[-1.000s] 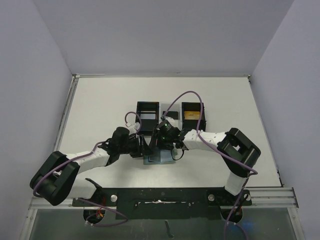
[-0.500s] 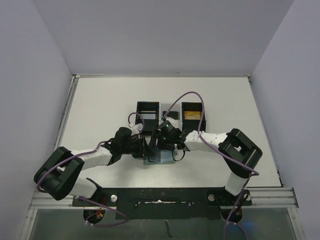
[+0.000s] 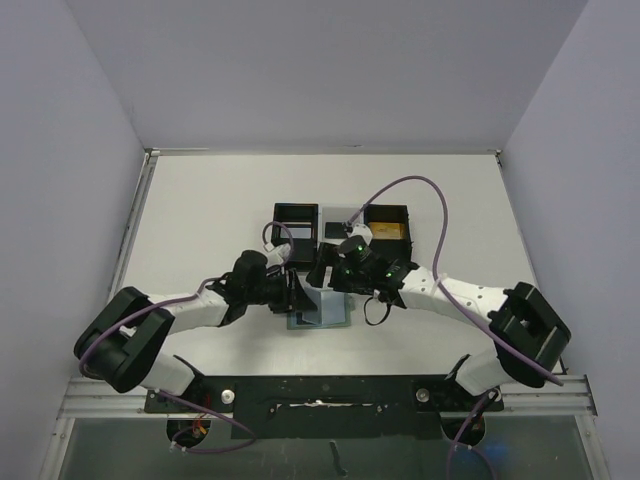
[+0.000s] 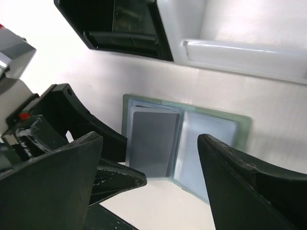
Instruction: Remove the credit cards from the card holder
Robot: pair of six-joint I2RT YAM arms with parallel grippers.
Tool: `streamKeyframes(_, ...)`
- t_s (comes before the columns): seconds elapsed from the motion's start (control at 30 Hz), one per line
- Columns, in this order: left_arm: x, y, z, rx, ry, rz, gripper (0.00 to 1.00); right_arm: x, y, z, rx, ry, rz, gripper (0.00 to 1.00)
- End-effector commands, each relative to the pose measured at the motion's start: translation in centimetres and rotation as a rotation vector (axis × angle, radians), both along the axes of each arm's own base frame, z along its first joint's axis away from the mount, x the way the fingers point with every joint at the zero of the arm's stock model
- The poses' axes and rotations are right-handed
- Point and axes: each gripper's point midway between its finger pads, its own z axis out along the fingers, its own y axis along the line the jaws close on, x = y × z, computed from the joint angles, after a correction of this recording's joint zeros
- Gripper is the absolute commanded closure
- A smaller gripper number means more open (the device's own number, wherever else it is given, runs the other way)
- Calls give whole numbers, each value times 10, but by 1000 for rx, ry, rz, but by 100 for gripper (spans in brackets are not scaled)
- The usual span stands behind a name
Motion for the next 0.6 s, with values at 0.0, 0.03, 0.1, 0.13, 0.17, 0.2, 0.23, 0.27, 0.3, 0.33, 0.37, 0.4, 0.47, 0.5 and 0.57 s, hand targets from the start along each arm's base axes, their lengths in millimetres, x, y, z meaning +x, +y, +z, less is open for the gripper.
streamKeyframes(0.0, 14, -17, 25, -59, -73, -24, 60, 15, -32, 17, -69, -81, -129, 17)
streamKeyframes(0.03, 15, -19, 26, -58, -73, -26, 59, 15, -38, 16, -86, -80, -155, 17)
streamKeyframes(0.1, 16, -24, 29, -62, -73, -36, 58, 14, -48, 15, -99, -82, -197, 19)
streamKeyframes(0.13, 16, -29, 31, -66, -75, -43, 57, 14, -51, 14, -95, -81, -215, 19)
streamKeyframes(0.17, 16, -33, 33, -68, -77, -52, 57, 14, -54, 14, -88, -79, -234, 19)
streamKeyframes(0.2, 16, -38, 35, -68, -79, -62, 56, 14, -57, 13, -77, -79, -249, 20)
streamKeyframes(0.23, 15, -43, 36, -68, -82, -74, 55, 13, -59, 13, -65, -79, -262, 20)
streamKeyframes(0.27, 13, -48, 37, -68, -82, -85, 54, 12, -61, 13, -53, -80, -273, 20)
streamKeyframes(0.3, 12, -53, 38, -68, -82, -95, 53, 12, -64, 15, -39, -84, -287, 20)
streamKeyframes(0.33, 11, -56, 38, -67, -79, -100, 52, 12, -66, 17, -25, -93, -301, 20)
streamKeyframes(0.37, 9, -57, 36, -59, -74, -100, 50, 11, -69, 18, -13, -98, -313, 20)
streamKeyframes(0.4, 8, -57, 34, -47, -71, -95, 50, 11, -71, 20, 1, -104, -325, 20)
streamKeyframes(0.47, 11, -57, 39, -23, -94, -91, 50, 11, -72, 26, 60, -121, -329, 20)
streamKeyframes(0.5, 13, -51, 37, 9, -103, -70, 49, 10, -69, 30, 109, -126, -306, 21)
streamKeyframes(0.57, 14, -40, 37, 52, -124, -32, 49, 9, -66, 35, 186, -132, -288, 24)
